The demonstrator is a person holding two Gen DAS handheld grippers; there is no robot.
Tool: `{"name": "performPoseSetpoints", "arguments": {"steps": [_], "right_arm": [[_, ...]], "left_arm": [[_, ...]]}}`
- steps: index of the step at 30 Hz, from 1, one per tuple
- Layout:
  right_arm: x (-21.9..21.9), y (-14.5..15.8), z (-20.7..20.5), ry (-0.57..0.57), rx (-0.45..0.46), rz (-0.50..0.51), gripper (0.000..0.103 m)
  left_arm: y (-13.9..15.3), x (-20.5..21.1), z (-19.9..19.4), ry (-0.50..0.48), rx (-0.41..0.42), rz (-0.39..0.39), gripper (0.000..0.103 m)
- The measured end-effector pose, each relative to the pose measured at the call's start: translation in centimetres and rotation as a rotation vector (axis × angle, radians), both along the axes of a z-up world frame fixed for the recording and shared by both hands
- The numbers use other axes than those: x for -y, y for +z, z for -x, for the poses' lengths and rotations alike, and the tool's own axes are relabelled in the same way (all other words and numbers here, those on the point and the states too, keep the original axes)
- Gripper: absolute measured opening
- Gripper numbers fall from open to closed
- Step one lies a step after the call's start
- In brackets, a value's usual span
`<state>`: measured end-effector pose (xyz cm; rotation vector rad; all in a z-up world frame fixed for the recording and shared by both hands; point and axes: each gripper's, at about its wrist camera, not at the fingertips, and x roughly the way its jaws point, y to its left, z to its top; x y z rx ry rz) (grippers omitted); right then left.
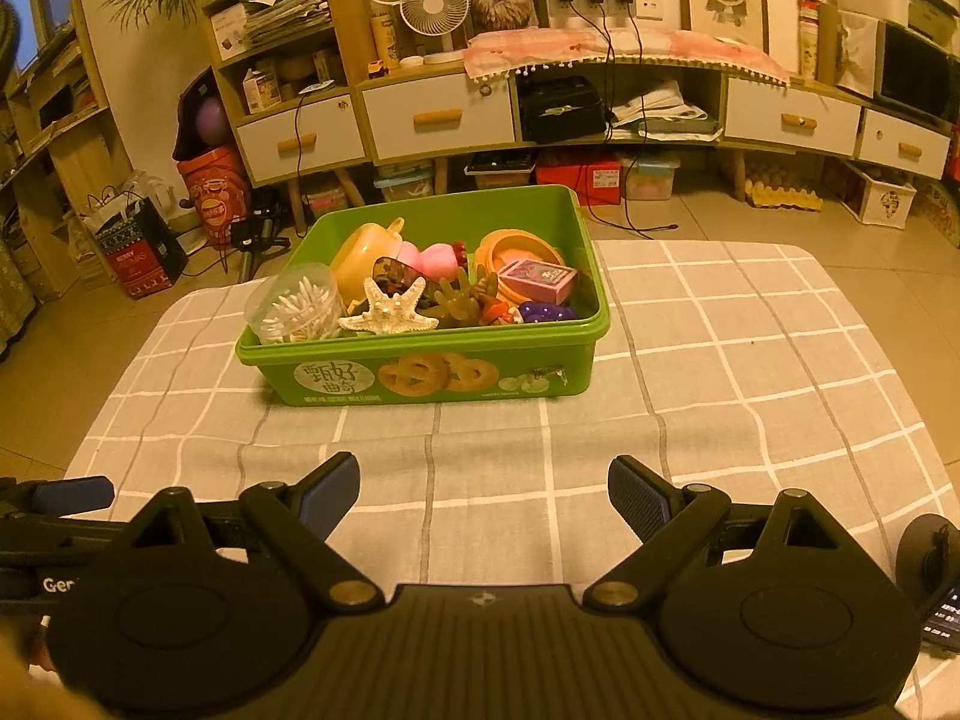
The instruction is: Organize rigid objects
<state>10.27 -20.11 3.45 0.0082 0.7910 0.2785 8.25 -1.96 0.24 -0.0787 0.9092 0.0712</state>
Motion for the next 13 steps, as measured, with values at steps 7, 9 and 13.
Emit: {"name": "performPoseSetpoints", "arguments": {"steps": [7,9,13], "right_arm": [[-0.02,0.0,0.01,0.001,-0.001,0.001,0.074],[-0.04,-0.01,0.03,0.001,-0.001,0.001,0.074],[-0.12,-0.07,0.12,0.006,0.0,0.003,0.074]], "left_arm": [[0.05,0.1,0.1,-0.002,-0.001,-0.004,0.101],[0.05,0.11,0.09,-0.003,-0.001,-0.004,0.101],[-0.2,0.16,0.3,-0.005,-0.001,-0.001,0.101]]}}
